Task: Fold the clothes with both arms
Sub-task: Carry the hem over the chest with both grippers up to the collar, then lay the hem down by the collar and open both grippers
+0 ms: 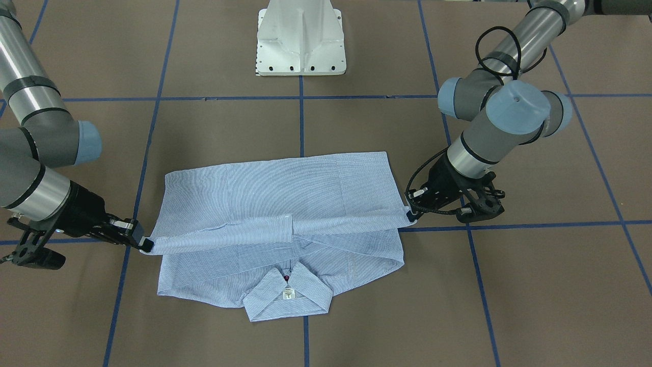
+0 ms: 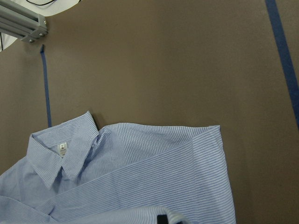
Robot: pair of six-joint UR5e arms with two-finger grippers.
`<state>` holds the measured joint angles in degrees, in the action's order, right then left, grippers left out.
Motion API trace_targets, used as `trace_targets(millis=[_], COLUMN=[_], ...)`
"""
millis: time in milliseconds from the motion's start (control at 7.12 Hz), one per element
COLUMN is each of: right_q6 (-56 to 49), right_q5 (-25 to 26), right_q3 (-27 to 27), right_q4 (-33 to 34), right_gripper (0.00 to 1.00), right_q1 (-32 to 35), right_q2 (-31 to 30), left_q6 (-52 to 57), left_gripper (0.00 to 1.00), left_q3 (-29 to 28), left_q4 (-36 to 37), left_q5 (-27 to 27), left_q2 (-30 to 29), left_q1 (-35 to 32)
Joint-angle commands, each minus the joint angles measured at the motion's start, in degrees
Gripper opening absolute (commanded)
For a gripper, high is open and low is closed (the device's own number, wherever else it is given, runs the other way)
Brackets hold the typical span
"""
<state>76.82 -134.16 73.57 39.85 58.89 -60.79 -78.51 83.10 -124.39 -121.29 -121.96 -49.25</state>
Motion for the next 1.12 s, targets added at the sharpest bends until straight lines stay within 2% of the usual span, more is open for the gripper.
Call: trace_targets(millis=[0,281,562,702,842,983], right_q6=[0.00,0.00,0.00,0.09,0.00,0.00], right_q5=[0.65,1.79,3.11,3.11,3.20,3.81], right_q3=[-0.88,-1.76,-1.76,-1.85,-1.85,-2.37], right_q4=[-0.04,0.05,0.05,0.05,0.14,0.14], right_gripper=[0.00,0.00,0.00,0.04,0.48,0.99], right_q1=[-0.09,-0.88,-1.85,-1.85,-2.02,-2.20], right_q2=[0.06,0.49,0.50,0.50,0.50,0.50], left_q6=[0.02,0.02,0.11,0.11,0.03,-0.06], left_gripper=[0.00,0.00,0.00,0.00,0.43,0.95], left_q3=[-2.14,-5.31,-5.93,-5.93,-5.93,-5.93], left_q4=[-2.24,-5.07,-5.16,-5.16,-5.25,-5.34], left_q5=[0.00,0.09,0.26,0.26,0.35,0.52], left_q2=[-0.82,-1.53,-1.62,-1.62,-1.62,-1.70], left_q1=[0.03,0.03,0.11,0.12,0.12,0.12])
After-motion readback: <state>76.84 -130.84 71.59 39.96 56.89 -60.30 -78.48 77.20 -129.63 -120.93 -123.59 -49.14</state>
